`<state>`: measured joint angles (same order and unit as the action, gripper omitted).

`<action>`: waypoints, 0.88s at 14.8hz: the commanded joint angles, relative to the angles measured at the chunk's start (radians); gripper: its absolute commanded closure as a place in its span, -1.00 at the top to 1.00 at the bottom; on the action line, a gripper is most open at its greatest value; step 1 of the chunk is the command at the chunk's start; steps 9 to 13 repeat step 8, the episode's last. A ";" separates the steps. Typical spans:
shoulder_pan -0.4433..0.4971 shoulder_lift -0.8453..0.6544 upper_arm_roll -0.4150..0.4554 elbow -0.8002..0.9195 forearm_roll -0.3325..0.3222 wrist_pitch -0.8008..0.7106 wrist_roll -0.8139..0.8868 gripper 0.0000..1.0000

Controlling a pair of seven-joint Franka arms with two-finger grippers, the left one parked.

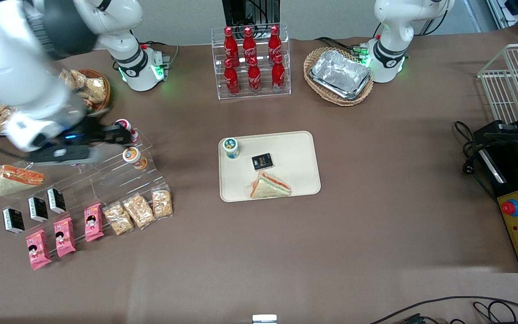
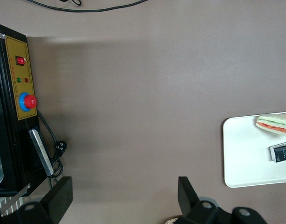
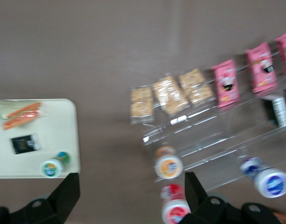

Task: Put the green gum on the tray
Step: 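Open the right gripper and withdraw it back toward the rack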

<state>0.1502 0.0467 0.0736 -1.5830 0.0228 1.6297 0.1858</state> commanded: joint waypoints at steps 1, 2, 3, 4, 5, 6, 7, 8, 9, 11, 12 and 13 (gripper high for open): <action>-0.125 -0.036 0.017 -0.038 0.002 0.002 -0.217 1.00; -0.153 -0.034 0.017 -0.035 0.003 0.007 -0.261 1.00; -0.173 -0.031 0.012 -0.028 0.000 0.015 -0.299 1.00; -0.176 -0.025 -0.009 -0.019 -0.001 0.016 -0.337 1.00; -0.173 -0.013 -0.038 -0.005 0.002 0.016 -0.363 1.00; -0.172 -0.001 -0.055 0.004 0.005 0.016 -0.358 1.00; -0.170 0.001 -0.057 0.011 0.005 0.018 -0.350 1.00; -0.173 0.002 -0.058 0.014 0.005 0.016 -0.332 1.00; -0.173 0.002 -0.058 0.014 0.005 0.016 -0.332 1.00; -0.173 0.002 -0.058 0.014 0.005 0.016 -0.332 1.00; -0.173 0.002 -0.058 0.014 0.005 0.016 -0.332 1.00; -0.173 0.002 -0.058 0.014 0.005 0.016 -0.332 1.00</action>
